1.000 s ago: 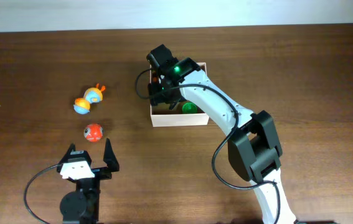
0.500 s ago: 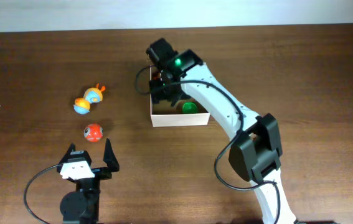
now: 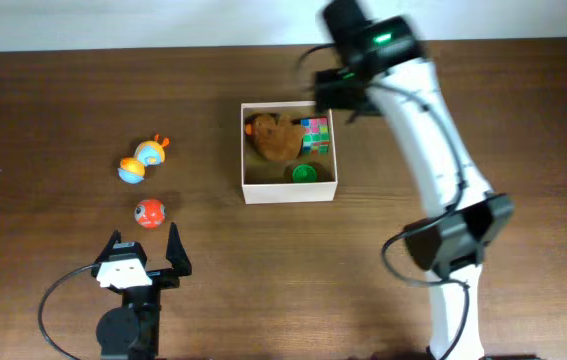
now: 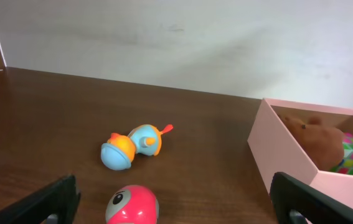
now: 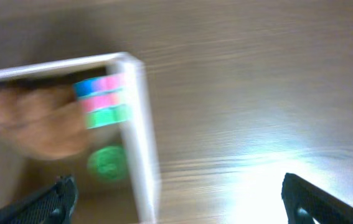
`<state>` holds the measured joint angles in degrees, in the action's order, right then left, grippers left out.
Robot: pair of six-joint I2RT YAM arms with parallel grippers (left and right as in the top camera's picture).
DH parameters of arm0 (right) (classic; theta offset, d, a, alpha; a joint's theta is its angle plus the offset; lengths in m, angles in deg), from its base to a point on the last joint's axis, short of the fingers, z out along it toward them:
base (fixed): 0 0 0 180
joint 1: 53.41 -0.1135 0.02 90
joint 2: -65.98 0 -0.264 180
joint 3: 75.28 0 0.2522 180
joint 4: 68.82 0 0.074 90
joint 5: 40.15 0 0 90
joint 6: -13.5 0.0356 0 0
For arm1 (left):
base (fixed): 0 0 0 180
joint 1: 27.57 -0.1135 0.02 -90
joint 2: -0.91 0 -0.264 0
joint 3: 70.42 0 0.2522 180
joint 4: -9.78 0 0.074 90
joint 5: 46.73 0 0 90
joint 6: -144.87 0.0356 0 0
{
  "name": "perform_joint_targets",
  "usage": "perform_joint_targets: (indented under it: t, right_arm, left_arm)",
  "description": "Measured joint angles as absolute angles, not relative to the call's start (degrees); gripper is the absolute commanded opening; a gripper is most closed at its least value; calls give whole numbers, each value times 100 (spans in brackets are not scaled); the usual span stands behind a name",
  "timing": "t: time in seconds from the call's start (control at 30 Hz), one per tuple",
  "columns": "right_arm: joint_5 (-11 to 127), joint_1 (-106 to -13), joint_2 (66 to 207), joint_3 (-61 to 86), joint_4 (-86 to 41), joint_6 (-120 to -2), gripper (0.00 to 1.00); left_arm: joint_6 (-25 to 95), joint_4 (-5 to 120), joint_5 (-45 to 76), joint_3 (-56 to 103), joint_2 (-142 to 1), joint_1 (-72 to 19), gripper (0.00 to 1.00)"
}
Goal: Pack container
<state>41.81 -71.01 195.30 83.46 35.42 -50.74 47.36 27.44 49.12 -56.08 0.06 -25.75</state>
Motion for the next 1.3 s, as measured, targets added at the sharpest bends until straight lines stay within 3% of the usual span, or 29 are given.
perform_joint_targets:
  t: [0.23,0.53,0.8,1.07,1.3]
  right_arm:
    - [4083,-5670,19525,8346,4079,-5070,99]
    - [4118,-4618,19525,8346,4193,-5055,99]
    - [4240,-4498,19525,8344,4193,-5055,99]
    - [4245,-4498,19525,8344,4193,-5050,99]
    - [4282,-4498,19525,8344,4193,-5055,99]
  left_arm:
    - [4736,2744,4912,-5608,6,-2575,99]
    - [4736,2744,4912,-5608,6,-2575,99]
    - [4734,2583,5015,-5608,6,-2575,99]
    - [4616,2959,4311,-5476,-50,-2572,99]
    - [4509,4119,4261,-3623,-1386,-2572,99]
